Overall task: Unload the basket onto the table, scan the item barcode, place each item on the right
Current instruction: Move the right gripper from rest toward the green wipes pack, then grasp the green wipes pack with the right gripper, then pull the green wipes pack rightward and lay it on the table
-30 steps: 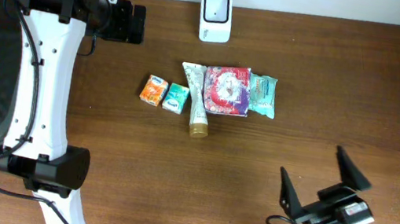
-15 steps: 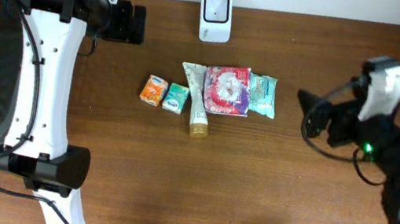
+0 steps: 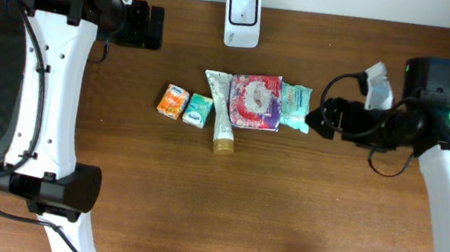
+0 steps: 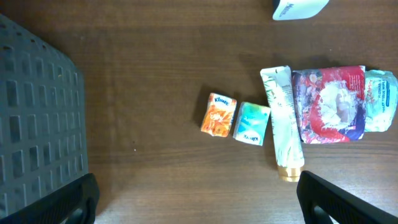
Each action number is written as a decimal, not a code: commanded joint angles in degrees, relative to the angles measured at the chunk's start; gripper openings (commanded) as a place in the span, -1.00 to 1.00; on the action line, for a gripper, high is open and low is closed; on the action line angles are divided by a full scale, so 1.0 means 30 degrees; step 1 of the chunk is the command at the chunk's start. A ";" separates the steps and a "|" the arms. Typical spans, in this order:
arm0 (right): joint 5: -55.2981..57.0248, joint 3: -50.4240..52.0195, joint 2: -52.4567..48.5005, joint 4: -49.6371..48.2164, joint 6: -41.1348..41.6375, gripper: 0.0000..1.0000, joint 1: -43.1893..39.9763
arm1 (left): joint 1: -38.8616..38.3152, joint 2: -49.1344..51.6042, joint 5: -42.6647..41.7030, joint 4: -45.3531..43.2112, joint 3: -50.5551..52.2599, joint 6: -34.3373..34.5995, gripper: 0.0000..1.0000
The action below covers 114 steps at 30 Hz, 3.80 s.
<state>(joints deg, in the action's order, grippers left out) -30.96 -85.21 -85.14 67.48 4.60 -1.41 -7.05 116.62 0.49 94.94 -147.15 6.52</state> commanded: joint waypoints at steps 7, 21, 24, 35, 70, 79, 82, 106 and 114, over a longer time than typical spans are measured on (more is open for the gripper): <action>0.1916 -0.2331 0.0146 -0.0291 0.0277 0.97 -0.0058 | 0.0029 0.0015 0.0131 -0.0036 0.0036 0.0102 0.98; -0.1049 -0.2324 -0.6535 -0.3716 -0.0532 0.97 -0.2055 | 0.0029 0.0015 0.0131 -0.0036 0.0036 0.0102 0.99; -0.1617 -0.2324 -0.8364 -0.4692 -0.0393 0.94 -0.2018 | 0.0029 0.0015 0.0131 -0.0036 0.0036 0.0102 0.98; -0.2820 -0.2317 -1.2429 -0.9187 0.0495 0.56 -0.1413 | 0.0029 0.0015 0.0131 -0.0044 0.0036 0.0102 0.98; -0.0087 -0.2601 -1.3959 -1.0010 0.3548 0.10 0.4014 | 0.0029 0.0015 0.0131 -0.0036 0.0036 0.0102 0.98; 0.0794 -0.2528 -1.4003 -0.9923 0.3075 -0.14 0.4845 | 0.0029 0.0015 0.0131 -0.0036 0.0036 0.0102 0.98; 0.1056 -0.2528 -1.4003 -1.0083 0.3067 -0.49 0.5224 | 0.0029 0.0015 0.0131 -0.0036 0.0036 0.0102 0.99; 1.9489 -0.8437 -1.2597 0.2725 0.4328 -0.92 0.5202 | 0.0029 0.0015 0.0131 -0.0036 0.0036 0.0102 0.98; 2.0043 -0.4765 -1.3085 0.0197 0.4357 -0.92 0.5370 | 0.0029 0.0015 0.0131 -0.0036 0.0036 0.0102 0.98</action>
<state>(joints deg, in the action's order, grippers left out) 27.07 -102.13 -124.99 69.76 16.62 14.04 -7.05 116.64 0.49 94.91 -147.15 6.50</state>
